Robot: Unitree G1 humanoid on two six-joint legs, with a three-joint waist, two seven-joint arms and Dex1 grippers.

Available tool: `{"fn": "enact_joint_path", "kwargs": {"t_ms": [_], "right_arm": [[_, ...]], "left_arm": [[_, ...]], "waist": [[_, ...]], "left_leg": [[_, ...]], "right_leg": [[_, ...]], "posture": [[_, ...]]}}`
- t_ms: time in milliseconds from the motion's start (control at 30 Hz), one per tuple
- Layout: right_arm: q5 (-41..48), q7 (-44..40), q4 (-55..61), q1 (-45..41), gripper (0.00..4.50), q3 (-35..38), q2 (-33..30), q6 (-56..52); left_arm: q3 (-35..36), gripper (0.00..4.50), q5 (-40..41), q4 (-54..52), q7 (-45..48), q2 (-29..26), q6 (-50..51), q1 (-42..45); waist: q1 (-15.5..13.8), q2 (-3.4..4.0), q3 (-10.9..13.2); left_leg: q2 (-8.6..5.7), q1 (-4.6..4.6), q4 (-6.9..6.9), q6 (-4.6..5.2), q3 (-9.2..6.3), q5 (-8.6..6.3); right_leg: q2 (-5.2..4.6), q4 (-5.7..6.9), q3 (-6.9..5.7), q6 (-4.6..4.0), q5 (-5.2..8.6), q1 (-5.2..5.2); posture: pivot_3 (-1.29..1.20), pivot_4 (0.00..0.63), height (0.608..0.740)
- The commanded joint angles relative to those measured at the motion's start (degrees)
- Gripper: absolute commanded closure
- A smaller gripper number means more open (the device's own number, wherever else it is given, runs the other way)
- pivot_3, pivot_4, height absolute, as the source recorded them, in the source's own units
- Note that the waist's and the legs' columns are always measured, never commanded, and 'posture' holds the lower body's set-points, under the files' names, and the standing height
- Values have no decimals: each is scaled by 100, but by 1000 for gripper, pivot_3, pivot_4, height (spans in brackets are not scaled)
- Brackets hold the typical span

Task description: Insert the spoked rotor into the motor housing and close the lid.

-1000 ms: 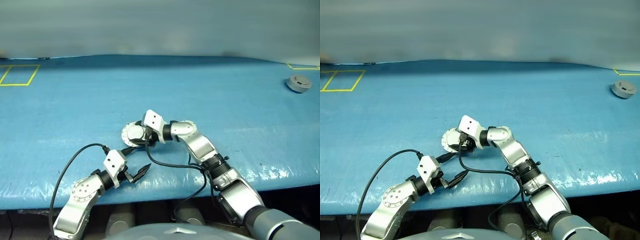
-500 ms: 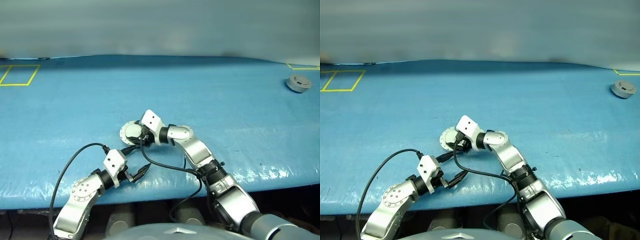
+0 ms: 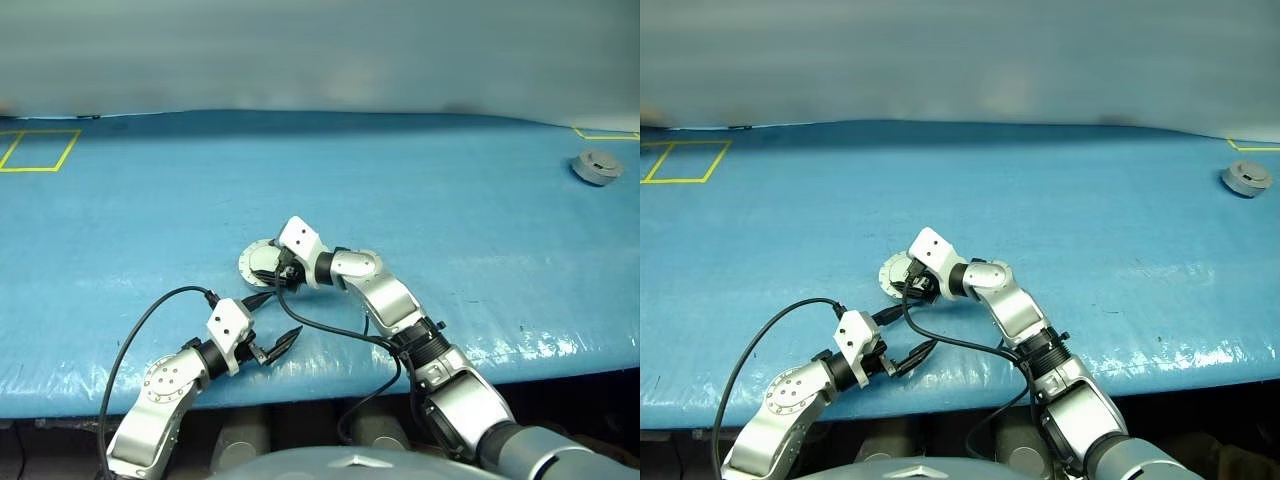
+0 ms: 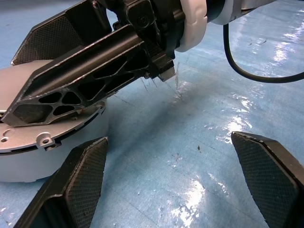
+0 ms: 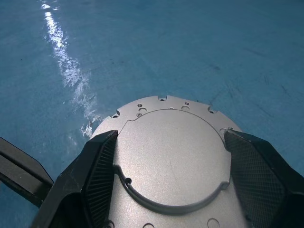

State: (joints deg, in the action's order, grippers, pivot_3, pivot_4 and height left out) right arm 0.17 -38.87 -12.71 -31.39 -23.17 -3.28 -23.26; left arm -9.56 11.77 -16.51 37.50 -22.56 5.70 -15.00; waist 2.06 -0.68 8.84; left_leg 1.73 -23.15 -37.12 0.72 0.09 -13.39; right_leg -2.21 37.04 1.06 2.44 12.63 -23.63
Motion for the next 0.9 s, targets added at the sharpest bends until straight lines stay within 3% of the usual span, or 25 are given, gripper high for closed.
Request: {"fn": "enact_joint_path", "kwargs": {"t_ms": [33,900], "right_arm": [[-11,-8,292,-41,1254,-29,-16,-123],[-107,-525,-403,-534,1254,-112,-103,962]], "left_arm": [[13,0,78,-184,-11,42,-84,2],[5,0,72,-164,-3,54,-91,-15]], "waist": [[0,0,0],[5,0,0]], "left_leg": [[0,0,0,0,0,0],[-1,-5,2,0,6,0]], "right_leg": [[0,0,0,0,0,0],[1,-2,-1,-5,-4,-3]], "posture": [[0,150,740],[0,150,740]]}}
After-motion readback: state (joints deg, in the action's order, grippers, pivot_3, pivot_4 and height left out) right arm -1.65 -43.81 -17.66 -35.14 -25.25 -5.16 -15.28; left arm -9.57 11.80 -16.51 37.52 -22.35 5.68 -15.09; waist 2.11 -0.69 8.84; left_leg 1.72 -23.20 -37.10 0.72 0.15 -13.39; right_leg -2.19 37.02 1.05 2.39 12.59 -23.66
